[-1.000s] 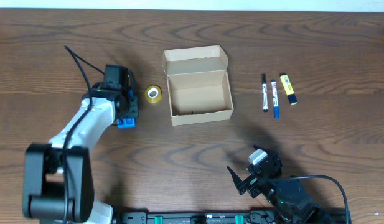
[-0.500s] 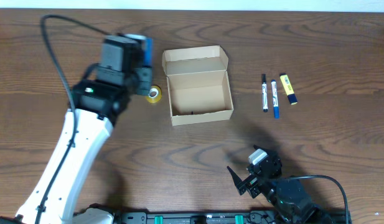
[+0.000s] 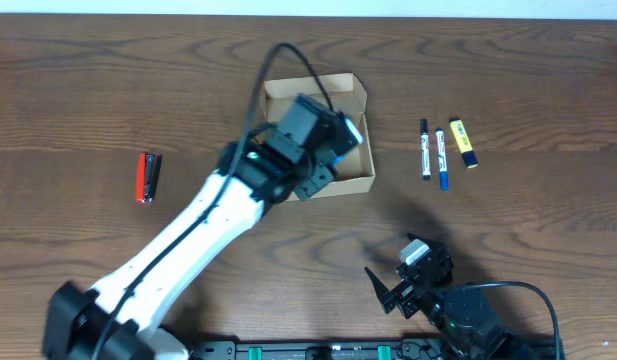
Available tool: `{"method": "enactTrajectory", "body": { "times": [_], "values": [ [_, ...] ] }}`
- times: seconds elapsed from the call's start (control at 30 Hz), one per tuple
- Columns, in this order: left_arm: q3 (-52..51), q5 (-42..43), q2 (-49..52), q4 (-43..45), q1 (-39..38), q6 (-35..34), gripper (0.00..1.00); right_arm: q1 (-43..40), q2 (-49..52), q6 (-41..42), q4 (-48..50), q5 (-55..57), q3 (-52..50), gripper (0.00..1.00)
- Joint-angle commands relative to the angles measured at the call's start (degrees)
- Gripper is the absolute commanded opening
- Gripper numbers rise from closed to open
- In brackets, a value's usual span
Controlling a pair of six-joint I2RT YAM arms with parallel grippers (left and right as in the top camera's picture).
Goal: Pack container
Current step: 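Carry the blue duster into the cardboard box and release it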
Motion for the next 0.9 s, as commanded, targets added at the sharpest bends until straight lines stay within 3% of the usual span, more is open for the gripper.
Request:
{"method": "enactTrajectory", "body": {
  "times": [0.0, 0.17, 0.33, 0.57, 0.87],
  "values": [
    [0.7, -2.4, 2.71, 0.85, 0.07, 7.58, 0.45, 0.81, -0.48, -0.76, -0.04, 0.13, -0.17, 0.99],
    [0.7, -2.4, 5.49, 3.06, 0.24, 14.36, 0.46, 0.81, -0.48, -0.76, -0.04, 0.13, -0.17, 0.99],
    [0.7, -1.64, 6.47, 4.9, 1.36, 15.89, 0.51, 0.81, -0.48, -0.76, -0.04, 0.13, -0.17, 0.99],
    [0.7, 4.48, 7.37, 6.27, 3.87, 25.46, 0.51, 0.81, -0.48, -0.76, -0.04, 0.13, -0.17, 0.99],
    [0.68, 5.7, 9.6, 4.9, 5.2, 28.26, 0.51, 0.81, -0.48, -0.76, -0.04, 0.13, -0.17, 0.99]
  ]
}}
